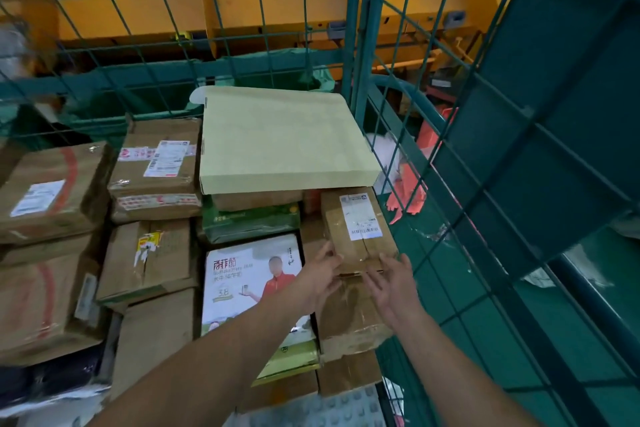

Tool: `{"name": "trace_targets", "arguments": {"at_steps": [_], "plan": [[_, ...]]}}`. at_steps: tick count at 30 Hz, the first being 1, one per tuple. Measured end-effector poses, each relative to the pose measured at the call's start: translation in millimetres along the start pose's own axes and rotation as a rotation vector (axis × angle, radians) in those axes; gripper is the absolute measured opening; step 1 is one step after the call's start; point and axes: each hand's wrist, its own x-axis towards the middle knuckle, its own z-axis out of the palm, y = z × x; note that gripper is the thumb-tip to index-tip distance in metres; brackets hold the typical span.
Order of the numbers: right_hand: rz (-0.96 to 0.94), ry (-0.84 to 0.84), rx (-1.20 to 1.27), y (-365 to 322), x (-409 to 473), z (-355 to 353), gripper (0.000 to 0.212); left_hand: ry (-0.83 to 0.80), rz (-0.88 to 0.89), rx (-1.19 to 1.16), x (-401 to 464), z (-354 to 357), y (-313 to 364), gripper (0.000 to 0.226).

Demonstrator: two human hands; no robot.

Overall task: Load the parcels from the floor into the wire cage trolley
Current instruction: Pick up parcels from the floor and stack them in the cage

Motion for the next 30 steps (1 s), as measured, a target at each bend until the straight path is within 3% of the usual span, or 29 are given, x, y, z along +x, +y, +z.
{"name": "trace_targets", "arguments": {"at_steps": [4,7,11,17,20,24,28,30], "plan": [[0.034,0.02,-0.022,11,-11,1,0.066,0.031,0.001,-0.083,-26,-9,-3,0.044],[0.076,-0.039,-0.069,21,-26,11,0.045,0.108,-0.013,-0.157,-47,-23,-6,0.031],[0.103,-0.193,-0.232,34,-59,41,0.033,0.117,-0.003,-0.19,-87,-52,-11,0.025],[0.082,-0.464,-0.582,86,-130,90,0.016,0.302,0.096,-0.241,-182,-115,-45,0.022],[0.079,-0.569,-0.772,119,-171,99,0.005,0.404,0.134,-0.25,-235,-140,-76,0.032],[0.126,-0.765,-0.981,182,-239,89,0.019,0.521,0.135,-0.343,-318,-166,-148,0.032],[0.152,-0.913,-1.162,249,-309,57,0.01,0.601,0.128,-0.411,-410,-171,-236,0.024],[0.168,-0.979,-1.277,281,-347,38,0.009,0.642,0.138,-0.446,-454,-167,-279,0.032]]}}
